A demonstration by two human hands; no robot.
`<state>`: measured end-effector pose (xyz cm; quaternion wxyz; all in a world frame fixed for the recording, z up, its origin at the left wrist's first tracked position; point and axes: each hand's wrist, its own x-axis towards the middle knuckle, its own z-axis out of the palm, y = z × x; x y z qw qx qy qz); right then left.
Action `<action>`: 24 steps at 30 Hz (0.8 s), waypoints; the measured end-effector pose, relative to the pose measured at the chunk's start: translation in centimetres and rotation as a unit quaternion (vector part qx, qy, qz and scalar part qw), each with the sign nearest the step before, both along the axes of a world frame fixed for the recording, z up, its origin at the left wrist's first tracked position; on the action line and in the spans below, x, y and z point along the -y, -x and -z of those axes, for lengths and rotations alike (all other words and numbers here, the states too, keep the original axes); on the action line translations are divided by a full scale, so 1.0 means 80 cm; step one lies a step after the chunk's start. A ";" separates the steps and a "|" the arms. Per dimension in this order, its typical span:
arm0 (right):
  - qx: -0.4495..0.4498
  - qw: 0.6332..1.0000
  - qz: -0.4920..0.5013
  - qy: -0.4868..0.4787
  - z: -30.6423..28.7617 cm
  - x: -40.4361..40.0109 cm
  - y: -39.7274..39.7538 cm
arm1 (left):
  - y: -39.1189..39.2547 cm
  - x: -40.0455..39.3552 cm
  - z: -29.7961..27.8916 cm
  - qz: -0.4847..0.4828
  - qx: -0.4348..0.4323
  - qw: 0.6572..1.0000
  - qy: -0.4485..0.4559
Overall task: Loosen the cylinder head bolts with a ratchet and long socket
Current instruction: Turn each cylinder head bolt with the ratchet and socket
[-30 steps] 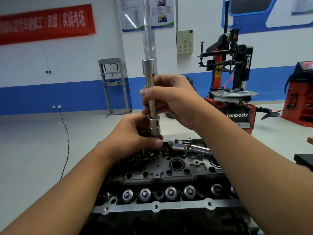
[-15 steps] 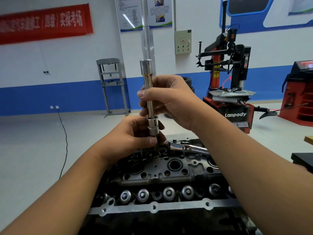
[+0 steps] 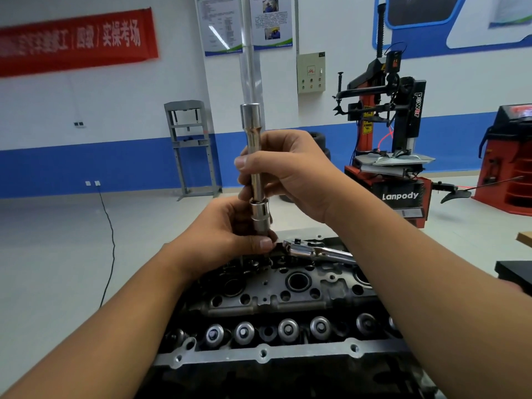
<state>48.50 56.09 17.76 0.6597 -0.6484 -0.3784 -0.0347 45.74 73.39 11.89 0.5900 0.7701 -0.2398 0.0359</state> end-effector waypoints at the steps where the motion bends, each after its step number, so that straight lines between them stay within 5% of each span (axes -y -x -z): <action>1: 0.000 1.000 -0.001 0.001 0.000 -0.001 0.000 | -0.001 0.000 0.000 -0.022 0.013 1.000 -0.009; 8: 0.004 1.000 0.011 0.006 0.000 -0.001 -0.001 | 0.003 -0.005 0.001 0.043 -0.020 0.999 -0.018; 13: -0.002 1.000 0.002 0.004 0.002 -0.002 -0.001 | -0.001 -0.001 0.000 -0.035 0.021 0.999 -0.016; 18: -0.008 1.000 0.018 0.001 0.000 0.000 -0.003 | 0.002 -0.004 0.000 0.041 -0.025 0.999 -0.005; 24: 0.000 1.000 0.003 0.009 0.003 -0.003 -0.002 | 0.001 -0.002 -0.003 -0.045 0.015 0.999 -0.022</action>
